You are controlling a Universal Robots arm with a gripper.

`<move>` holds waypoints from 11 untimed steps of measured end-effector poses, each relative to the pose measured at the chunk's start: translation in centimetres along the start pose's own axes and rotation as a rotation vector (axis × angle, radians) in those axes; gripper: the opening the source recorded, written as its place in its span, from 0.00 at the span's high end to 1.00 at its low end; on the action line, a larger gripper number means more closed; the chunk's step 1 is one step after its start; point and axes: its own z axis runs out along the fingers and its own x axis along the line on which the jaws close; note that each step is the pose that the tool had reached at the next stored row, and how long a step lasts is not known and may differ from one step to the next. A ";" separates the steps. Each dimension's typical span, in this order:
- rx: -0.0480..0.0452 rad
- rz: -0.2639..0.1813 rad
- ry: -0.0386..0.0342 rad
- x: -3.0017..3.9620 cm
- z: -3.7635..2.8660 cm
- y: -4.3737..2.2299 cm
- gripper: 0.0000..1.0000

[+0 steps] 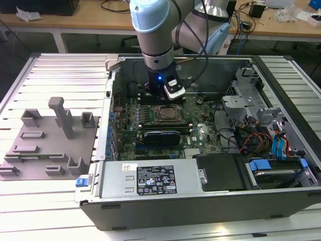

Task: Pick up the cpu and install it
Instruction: 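Install the first cpu locking lever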

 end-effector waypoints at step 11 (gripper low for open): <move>0.0089 -0.005 -0.0174 -0.21 0.30 0.01 0.89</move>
